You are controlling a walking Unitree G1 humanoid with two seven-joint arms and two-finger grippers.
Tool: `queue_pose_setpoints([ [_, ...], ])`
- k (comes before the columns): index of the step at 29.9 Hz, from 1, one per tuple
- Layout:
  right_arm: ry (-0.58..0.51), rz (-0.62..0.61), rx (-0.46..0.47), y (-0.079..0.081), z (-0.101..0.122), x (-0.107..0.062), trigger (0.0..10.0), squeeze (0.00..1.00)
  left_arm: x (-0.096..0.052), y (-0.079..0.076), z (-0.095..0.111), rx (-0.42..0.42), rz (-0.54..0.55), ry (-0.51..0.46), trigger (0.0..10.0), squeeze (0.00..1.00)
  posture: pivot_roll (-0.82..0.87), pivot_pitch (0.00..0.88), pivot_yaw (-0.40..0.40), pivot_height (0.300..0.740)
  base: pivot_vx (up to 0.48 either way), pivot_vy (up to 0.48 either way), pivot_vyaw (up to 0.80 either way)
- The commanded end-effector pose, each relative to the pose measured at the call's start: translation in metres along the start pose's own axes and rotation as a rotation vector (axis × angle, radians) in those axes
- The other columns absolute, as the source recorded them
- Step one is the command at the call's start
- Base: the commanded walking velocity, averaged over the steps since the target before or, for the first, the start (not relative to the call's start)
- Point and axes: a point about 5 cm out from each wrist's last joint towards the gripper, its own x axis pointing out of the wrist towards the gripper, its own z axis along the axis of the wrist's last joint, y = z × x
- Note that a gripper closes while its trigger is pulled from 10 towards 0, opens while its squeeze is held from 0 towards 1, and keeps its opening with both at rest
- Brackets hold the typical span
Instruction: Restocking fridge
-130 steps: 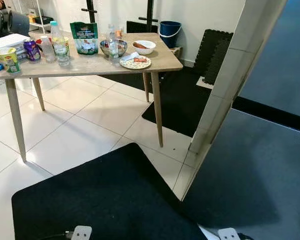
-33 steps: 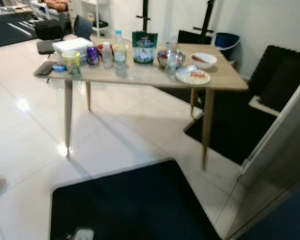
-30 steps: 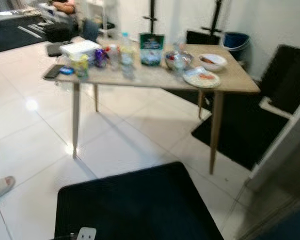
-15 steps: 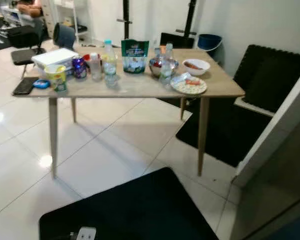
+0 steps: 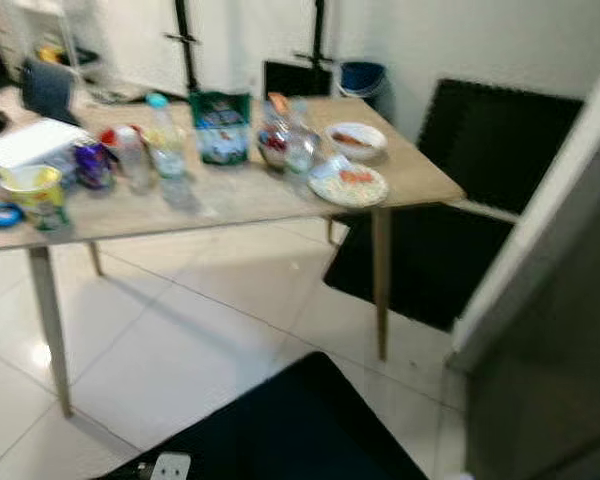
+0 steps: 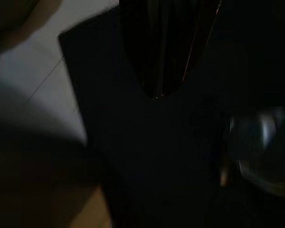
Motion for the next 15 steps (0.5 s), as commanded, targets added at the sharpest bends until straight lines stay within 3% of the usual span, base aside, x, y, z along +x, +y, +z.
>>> queue_pose_setpoints([
  [1,0.027,0.013,0.02,0.0062,-0.0092,-0.0006,10.0,0.0,-0.0011,0.0005,-0.0075,0.001,0.002,0.029,10.0,0.0,-0.07,0.045,-0.021,0.74,0.285,0.0,0.0],
  [15,0.03,0.015,0.023,0.0077,-0.0099,-0.0006,10.0,0.0,-0.0014,0.0011,-0.0082,-0.023,0.009,0.026,10.0,0.0,-0.06,0.041,-0.019,0.74,0.255,0.0,0.0],
])
